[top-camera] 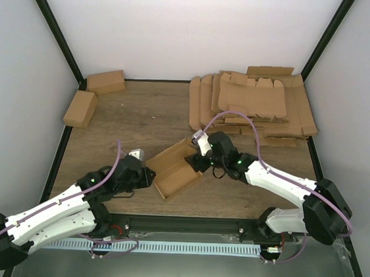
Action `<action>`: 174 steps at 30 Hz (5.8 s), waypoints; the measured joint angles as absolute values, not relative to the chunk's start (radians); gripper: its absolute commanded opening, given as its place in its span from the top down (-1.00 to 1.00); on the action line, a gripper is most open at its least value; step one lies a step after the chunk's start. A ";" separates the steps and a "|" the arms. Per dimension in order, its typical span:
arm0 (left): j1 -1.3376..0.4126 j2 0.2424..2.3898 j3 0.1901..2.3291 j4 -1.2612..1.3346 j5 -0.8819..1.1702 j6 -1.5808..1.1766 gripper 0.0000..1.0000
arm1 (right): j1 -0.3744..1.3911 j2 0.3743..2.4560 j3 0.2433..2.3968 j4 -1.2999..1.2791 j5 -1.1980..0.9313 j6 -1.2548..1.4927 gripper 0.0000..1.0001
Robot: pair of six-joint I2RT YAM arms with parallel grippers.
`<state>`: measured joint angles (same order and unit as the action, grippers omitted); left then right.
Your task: Fold the paper box
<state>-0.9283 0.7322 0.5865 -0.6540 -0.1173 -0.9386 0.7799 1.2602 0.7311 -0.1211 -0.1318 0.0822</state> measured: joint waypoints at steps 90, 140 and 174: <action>-0.928 0.806 0.468 -0.378 -0.191 -0.782 0.91 | 1.025 1.226 0.558 -0.012 0.387 0.541 0.98; -0.922 1.188 1.069 -0.771 -0.059 -0.259 -0.62 | 1.031 1.171 0.421 -0.009 0.331 0.518 0.80; -0.921 1.389 0.887 -0.513 0.167 -0.324 -0.30 | 1.031 0.951 0.513 -0.407 0.144 0.701 -0.42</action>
<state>-0.9215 1.3888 0.8871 -0.5125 0.1673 -0.3237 1.0309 0.9512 0.5129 -0.4068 0.1440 0.7006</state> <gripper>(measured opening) 0.655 0.623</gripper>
